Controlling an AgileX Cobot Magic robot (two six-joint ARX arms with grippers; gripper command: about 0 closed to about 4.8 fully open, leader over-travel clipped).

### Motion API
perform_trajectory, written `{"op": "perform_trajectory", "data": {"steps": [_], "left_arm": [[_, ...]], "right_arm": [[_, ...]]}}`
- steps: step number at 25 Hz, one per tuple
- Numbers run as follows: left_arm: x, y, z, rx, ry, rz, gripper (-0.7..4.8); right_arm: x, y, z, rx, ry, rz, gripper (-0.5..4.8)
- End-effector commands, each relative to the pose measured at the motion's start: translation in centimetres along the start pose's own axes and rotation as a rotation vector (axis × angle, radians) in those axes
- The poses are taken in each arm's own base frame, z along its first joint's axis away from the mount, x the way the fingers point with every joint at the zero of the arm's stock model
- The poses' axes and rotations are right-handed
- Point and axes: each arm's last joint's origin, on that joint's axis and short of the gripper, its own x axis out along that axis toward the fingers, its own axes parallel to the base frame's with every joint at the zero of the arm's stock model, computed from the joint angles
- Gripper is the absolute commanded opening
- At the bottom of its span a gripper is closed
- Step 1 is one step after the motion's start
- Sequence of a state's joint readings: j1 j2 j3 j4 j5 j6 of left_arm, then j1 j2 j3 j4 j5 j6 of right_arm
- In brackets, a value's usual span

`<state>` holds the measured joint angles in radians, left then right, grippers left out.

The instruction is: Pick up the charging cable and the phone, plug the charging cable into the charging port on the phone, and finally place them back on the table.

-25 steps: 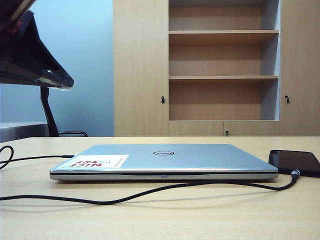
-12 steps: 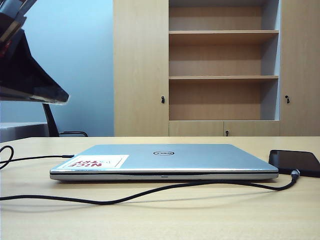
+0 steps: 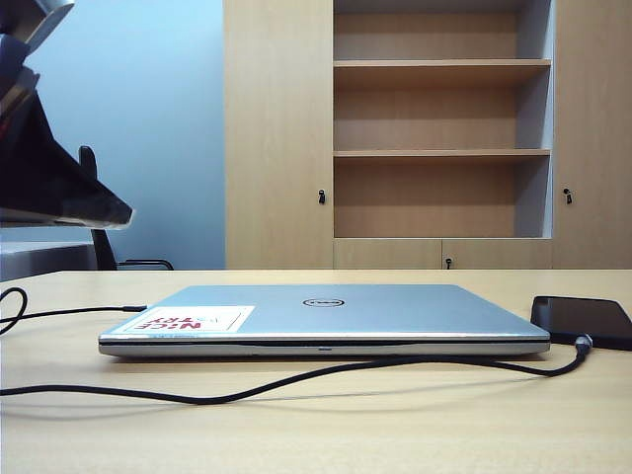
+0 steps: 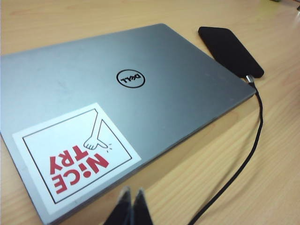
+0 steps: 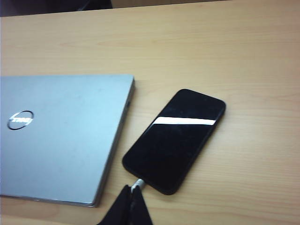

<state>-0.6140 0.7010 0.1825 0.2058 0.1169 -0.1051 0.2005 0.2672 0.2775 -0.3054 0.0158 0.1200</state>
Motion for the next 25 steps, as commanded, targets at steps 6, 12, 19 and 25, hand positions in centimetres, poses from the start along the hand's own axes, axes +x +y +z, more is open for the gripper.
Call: {"op": "perform_trajectory", "data": {"steps": [6, 12, 19, 25], "left_arm": [[0.0, -0.1, 0.3, 0.003, -0.021, -0.006, -0.06], [-0.1, -0.1, 0.3, 0.005, -0.029, -0.007, -0.06], [-2.4, 1.0, 1.5, 0.027, -0.187, 0.083, -0.06], [-5.5, 3.4, 1.5, 0.02, -0.253, 0.342, -0.06]], "right_arm": [[0.0, 0.1, 0.2, 0.011, -0.016, 0.019, -0.05], [0.0, 0.1, 0.2, 0.011, -0.016, 0.019, -0.05], [0.0, 0.1, 0.2, 0.011, -0.012, 0.016, -0.06], [0.0, 0.1, 0.2, 0.011, -0.013, 0.016, -0.05]]}}
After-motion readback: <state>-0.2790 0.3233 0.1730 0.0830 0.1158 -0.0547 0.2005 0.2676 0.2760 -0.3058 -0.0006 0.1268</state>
